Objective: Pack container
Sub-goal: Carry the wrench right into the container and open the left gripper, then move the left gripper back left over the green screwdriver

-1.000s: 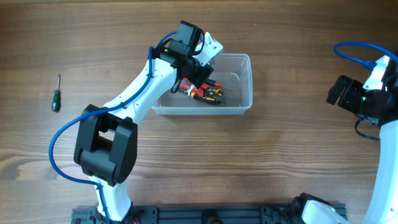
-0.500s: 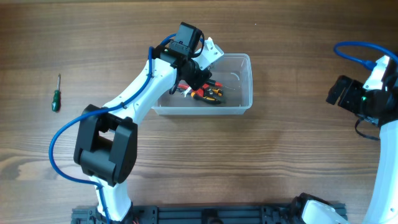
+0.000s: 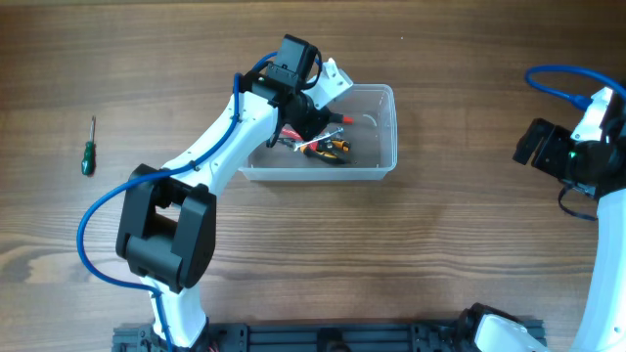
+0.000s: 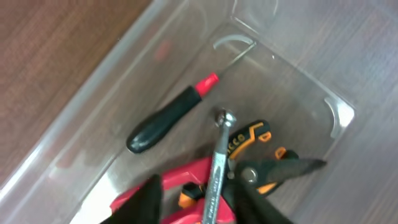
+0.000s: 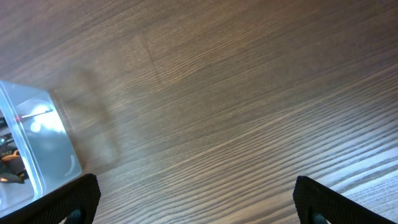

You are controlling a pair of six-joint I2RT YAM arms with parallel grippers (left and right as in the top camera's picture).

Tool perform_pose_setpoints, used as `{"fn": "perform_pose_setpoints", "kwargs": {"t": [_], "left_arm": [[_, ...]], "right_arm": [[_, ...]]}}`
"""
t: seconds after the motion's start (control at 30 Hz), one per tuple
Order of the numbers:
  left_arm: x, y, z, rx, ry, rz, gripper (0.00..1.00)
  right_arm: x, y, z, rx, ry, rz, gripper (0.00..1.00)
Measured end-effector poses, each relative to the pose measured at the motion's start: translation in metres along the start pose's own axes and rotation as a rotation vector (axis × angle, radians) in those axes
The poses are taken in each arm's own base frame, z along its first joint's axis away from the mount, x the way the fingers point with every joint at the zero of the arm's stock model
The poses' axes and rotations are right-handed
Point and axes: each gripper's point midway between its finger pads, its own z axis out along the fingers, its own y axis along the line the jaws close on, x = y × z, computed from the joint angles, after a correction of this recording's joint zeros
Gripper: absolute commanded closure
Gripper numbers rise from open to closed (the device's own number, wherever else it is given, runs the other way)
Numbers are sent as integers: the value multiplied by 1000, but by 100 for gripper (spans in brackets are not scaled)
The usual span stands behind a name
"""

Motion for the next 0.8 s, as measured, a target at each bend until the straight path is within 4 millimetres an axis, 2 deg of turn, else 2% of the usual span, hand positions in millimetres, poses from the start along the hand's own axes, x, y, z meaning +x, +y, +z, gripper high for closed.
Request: {"fn": "perform_pose_setpoints", "kwargs": {"t": [0.03,0.07,0.1,0.13,0.23,0.3,0.33,0.4,0.47,0.5,0.57,0.67,0.8], "left_arm": [[-5,2,0,-9,-19,4,48],[-9,4,0,-17,-37,10,38],[-13,6,-1,-25,-53,14,16],[-16,7,-2,-32,-63,20,0],[-30,21,-18,-115,-108,13,0],[-40,37,-53,-239,-143,-20,0],[-45,45,-77,-302,-171,-43,0],[-41,66,-150,-462,-218,-130,0],[-19,87,-205,-577,-229,-243,0],[5,101,-233,-639,-210,-338,0],[57,130,-272,-742,-177,-552,0],[146,157,-295,-810,-58,-881,0],[219,179,-312,-849,1,-1139,0]], "right_arm": [[0,0,0,0,0,0,0],[0,0,0,0,0,0,0],[0,0,0,0,0,0,0],[0,0,0,0,0,0,0],[0,0,0,0,0,0,0],[0,0,0,0,0,0,0],[0,0,0,0,0,0,0],[0,0,0,0,0,0,0],[0,0,0,0,0,0,0],[0,0,0,0,0,0,0],[0,0,0,0,1,0,0],[0,0,0,0,0,1,0],[0,0,0,0,0,1,0]]}}
